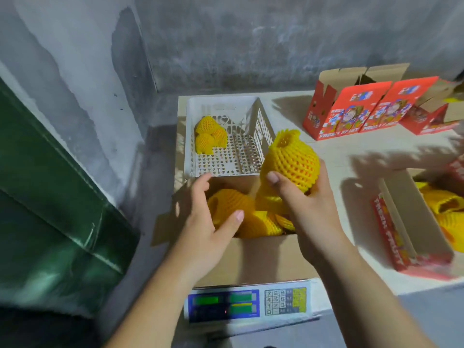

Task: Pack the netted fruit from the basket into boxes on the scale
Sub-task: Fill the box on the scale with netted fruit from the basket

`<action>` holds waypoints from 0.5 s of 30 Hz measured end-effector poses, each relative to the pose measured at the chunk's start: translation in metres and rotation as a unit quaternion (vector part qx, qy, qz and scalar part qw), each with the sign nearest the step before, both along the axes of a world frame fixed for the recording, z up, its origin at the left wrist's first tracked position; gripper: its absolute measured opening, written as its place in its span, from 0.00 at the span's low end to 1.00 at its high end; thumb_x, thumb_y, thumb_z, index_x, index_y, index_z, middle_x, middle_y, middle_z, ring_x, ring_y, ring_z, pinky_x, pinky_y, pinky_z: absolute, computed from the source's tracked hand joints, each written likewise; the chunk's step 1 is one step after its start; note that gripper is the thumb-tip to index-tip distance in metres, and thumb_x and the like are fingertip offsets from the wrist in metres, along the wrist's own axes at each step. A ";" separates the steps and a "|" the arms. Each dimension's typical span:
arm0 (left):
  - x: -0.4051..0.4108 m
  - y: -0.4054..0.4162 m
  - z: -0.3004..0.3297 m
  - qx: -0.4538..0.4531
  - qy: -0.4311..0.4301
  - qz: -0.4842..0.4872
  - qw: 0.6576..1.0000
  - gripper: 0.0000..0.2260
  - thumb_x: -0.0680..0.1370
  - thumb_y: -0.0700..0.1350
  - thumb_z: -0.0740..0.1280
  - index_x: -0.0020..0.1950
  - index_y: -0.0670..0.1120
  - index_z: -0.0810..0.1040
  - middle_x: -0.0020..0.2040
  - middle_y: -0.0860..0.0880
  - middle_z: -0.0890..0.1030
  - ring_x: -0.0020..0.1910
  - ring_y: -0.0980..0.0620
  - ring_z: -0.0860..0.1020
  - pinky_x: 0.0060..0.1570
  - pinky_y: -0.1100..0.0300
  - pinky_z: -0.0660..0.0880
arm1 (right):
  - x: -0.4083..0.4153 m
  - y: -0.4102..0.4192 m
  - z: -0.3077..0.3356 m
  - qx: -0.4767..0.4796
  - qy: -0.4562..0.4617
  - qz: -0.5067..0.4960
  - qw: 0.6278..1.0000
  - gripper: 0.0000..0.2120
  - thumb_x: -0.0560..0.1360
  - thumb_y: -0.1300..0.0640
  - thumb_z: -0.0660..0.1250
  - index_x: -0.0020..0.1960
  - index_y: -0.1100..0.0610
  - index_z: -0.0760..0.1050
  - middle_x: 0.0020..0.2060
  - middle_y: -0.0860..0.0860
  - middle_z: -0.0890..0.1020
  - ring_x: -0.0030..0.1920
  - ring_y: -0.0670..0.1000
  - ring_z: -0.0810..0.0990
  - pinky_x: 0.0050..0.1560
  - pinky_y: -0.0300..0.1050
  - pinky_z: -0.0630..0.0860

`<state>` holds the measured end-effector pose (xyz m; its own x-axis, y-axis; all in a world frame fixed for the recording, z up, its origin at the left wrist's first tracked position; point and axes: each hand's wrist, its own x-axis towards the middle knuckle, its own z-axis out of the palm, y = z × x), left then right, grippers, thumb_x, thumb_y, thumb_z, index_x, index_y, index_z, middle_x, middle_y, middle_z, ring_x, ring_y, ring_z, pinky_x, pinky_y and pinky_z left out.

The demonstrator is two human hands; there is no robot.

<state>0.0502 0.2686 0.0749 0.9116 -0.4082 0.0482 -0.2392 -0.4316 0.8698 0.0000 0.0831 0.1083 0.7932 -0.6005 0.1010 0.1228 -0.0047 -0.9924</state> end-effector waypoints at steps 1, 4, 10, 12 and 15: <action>-0.007 0.003 0.003 -0.025 0.023 -0.026 0.999 0.42 0.75 0.62 0.74 0.78 0.73 0.47 0.74 0.69 0.63 0.66 0.74 0.63 0.71 0.63 0.67 | -0.008 0.004 0.002 0.066 0.001 0.026 0.997 0.29 0.66 0.42 0.79 0.65 0.42 0.76 0.57 0.49 0.85 0.58 0.55 0.85 0.56 0.66 0.82; -0.041 0.009 0.005 -0.026 0.054 -0.103 0.993 0.51 0.68 0.68 0.78 0.75 0.81 0.41 0.73 0.76 0.62 0.67 0.81 0.63 0.68 0.64 0.64 | -0.037 0.013 0.009 0.306 0.007 0.230 0.924 0.33 0.72 0.41 0.76 0.73 0.52 0.73 0.67 0.60 0.80 0.66 0.63 0.80 0.60 0.69 0.78; -0.109 0.004 -0.024 -0.221 0.134 -0.058 0.964 0.42 0.70 0.54 0.84 0.76 0.69 0.63 0.71 0.55 0.79 0.70 0.50 0.78 0.66 0.52 0.77 | -0.099 0.027 0.002 0.430 0.029 0.394 0.812 0.36 0.78 0.38 0.70 0.78 0.57 0.68 0.75 0.64 0.72 0.73 0.65 0.73 0.71 0.68 0.69; -0.129 0.004 -0.034 -0.209 0.148 -0.036 0.966 0.43 0.70 0.56 0.84 0.77 0.67 0.62 0.71 0.54 0.79 0.70 0.49 0.78 0.68 0.44 0.76 | -0.114 0.024 -0.003 0.445 0.038 0.393 0.804 0.34 0.79 0.40 0.69 0.78 0.57 0.68 0.75 0.63 0.72 0.73 0.65 0.73 0.69 0.65 0.73; -0.157 0.001 -0.044 -0.199 0.175 0.018 0.964 0.43 0.66 0.60 0.85 0.75 0.67 0.65 0.69 0.55 0.80 0.68 0.50 0.80 0.67 0.40 0.77 | -0.136 0.019 -0.013 0.460 0.062 0.386 0.797 0.34 0.79 0.41 0.70 0.79 0.57 0.67 0.76 0.63 0.70 0.74 0.64 0.71 0.74 0.65 0.68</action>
<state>-0.1065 0.2691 0.0311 0.9134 -0.3893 -0.1188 0.1082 -0.0491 0.9929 -0.1356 0.1017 0.0958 0.9322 0.2964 -0.2078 -0.3619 0.7616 -0.5375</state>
